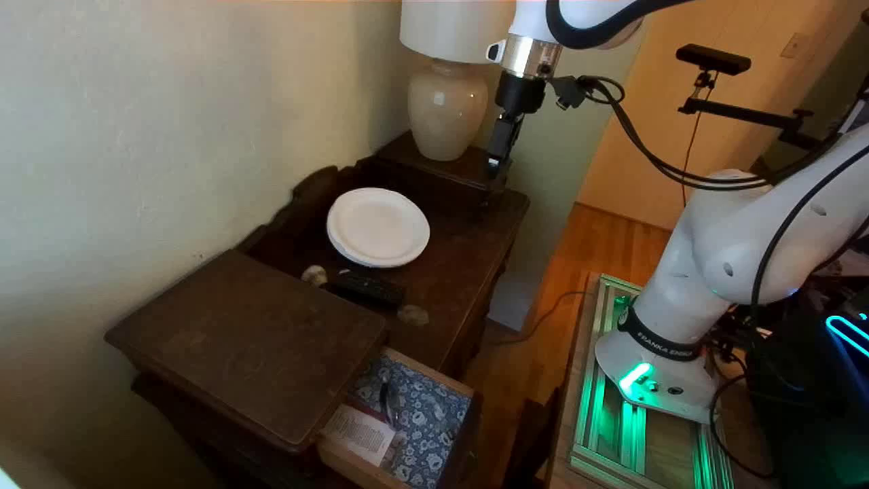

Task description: Close the small drawer on the left

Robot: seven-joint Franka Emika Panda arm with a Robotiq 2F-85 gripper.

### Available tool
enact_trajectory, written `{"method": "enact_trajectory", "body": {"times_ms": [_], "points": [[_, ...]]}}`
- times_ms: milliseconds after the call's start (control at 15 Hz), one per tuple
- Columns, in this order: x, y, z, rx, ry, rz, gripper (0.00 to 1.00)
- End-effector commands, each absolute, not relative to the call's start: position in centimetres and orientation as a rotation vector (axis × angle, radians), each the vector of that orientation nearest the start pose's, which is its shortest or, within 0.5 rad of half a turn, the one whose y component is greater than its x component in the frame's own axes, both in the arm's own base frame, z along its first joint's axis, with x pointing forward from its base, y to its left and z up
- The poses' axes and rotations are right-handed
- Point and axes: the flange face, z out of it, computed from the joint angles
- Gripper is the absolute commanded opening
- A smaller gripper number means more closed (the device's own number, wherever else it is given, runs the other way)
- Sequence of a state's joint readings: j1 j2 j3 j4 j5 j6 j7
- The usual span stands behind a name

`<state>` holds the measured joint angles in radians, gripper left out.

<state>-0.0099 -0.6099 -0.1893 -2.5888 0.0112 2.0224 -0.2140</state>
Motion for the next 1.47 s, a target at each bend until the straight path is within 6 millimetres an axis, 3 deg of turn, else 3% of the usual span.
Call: {"method": "enact_trajectory", "body": {"times_ms": [0,333,533,1067,1267,1400], "points": [[35.8,-7.3,45.6,-3.03,-0.063,-0.084,1.0],[35.8,-7.3,45.6,-3.03,-0.063,-0.085,1.0],[36.6,-4.1,45.6,-2.984,-0.006,-0.041,1.0],[38.5,13.0,45.0,-2.81,0.081,0.174,1.0],[37.7,18.9,43.5,-2.788,-0.006,0.306,1.0],[36.8,21.2,42.5,-2.813,-0.1,0.395,1.0]]}}
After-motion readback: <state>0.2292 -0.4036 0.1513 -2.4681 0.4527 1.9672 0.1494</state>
